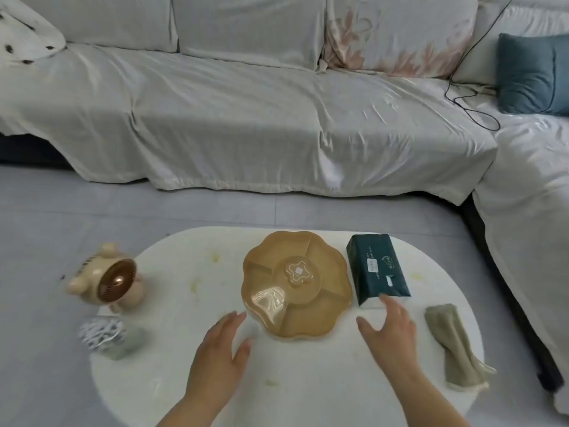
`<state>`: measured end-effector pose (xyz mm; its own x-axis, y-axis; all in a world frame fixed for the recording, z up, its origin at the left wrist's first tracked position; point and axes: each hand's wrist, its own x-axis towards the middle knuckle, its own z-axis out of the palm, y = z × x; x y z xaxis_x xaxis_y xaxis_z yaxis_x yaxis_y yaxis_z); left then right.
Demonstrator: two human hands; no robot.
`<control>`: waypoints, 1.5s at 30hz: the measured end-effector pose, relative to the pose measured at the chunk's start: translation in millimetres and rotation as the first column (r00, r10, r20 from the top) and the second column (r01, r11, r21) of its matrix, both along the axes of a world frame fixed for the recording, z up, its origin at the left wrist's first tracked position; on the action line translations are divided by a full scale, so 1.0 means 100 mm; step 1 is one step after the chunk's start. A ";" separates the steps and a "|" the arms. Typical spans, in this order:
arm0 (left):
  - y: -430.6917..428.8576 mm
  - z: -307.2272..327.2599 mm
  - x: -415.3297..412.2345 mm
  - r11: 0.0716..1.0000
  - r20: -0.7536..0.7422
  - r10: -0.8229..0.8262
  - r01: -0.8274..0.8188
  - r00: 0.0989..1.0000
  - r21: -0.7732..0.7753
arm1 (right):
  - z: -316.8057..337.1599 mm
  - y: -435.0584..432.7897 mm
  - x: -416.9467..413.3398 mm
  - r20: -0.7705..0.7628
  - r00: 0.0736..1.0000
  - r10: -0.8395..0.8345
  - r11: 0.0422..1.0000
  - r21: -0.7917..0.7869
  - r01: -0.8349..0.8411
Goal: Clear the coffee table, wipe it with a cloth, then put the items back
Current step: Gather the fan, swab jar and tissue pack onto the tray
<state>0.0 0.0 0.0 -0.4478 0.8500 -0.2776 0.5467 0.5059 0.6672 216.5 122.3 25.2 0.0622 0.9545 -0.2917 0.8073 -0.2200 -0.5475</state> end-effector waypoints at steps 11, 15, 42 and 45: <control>0.68 -0.92 -0.06 0.858 -0.383 -0.190 0.342 0.904 0.382 | -0.69 1.03 -0.01 0.389 0.920 0.044 0.981 0.160 -0.115; 0.75 -1.06 -0.07 0.816 -0.401 -0.137 0.332 0.906 0.472 | -0.80 1.11 0.05 0.425 0.904 0.047 0.976 0.173 -0.131; 0.73 -1.06 -0.05 0.889 -0.386 -0.140 0.287 0.912 0.357 | -0.21 0.82 -0.54 0.251 0.910 0.331 0.894 0.225 -0.388; 0.74 -1.07 -0.05 0.889 -0.396 -0.140 0.291 0.908 0.353 | -0.23 0.81 -0.49 0.278 0.922 0.271 0.886 0.303 -0.351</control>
<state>-4.6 74.0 -106.7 -0.2432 0.9393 0.2420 0.8453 0.0829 0.5278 167.8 202.8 2.5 -0.2303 0.9723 0.0408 0.9113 0.2301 -0.3415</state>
